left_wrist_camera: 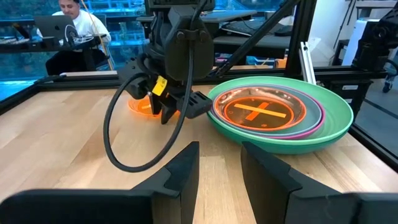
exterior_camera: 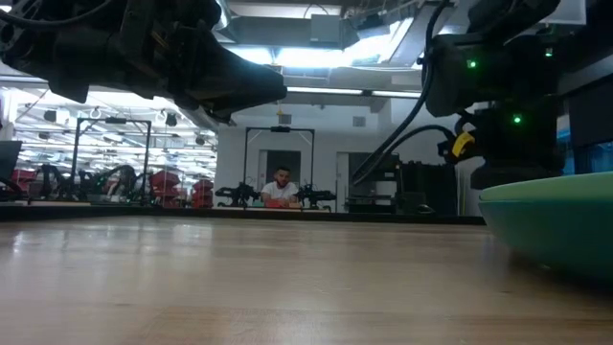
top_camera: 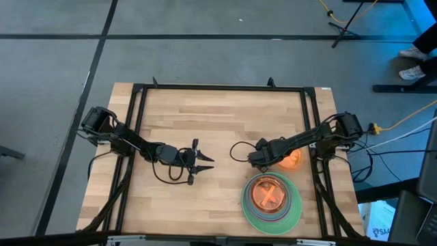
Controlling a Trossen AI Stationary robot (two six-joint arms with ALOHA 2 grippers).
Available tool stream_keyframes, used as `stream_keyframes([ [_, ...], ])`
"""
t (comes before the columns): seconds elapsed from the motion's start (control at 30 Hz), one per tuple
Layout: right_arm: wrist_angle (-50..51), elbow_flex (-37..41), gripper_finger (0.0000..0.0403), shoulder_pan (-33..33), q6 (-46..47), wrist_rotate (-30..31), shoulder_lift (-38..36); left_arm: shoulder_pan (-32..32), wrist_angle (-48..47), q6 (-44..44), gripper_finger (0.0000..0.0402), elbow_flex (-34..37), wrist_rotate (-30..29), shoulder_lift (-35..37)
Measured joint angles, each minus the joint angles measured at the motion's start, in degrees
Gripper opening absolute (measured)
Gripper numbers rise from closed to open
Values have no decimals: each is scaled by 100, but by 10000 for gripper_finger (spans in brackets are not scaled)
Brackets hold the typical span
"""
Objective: Stack plastic plates
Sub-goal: Stack the orange plate on top of the orange plate
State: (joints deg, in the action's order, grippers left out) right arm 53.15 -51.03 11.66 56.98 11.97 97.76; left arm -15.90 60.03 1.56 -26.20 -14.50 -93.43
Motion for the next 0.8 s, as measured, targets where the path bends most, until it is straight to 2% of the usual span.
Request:
stream_keyframes([
  [0.23, -7, 11, 21, 0, -461, 6, 7, 0, 0, -1, 112, 0, 0, 0],
  [0.3, -1, 13, 6, 0, -639, 61, 7, 1, 0, -2, 112, 0, 0, 0],
  [0.47, -21, 17, 14, 0, -942, 139, 7, 1, 0, -2, 112, 0, 0, 0],
  [0.67, 18, -147, 4, -3, -1249, 438, 7, 0, 0, -11, 112, 0, 0, 0],
  [0.8, 437, -397, 1, 35, -1323, 541, 2, 0, 0, -13, 112, 0, 0, 0],
])
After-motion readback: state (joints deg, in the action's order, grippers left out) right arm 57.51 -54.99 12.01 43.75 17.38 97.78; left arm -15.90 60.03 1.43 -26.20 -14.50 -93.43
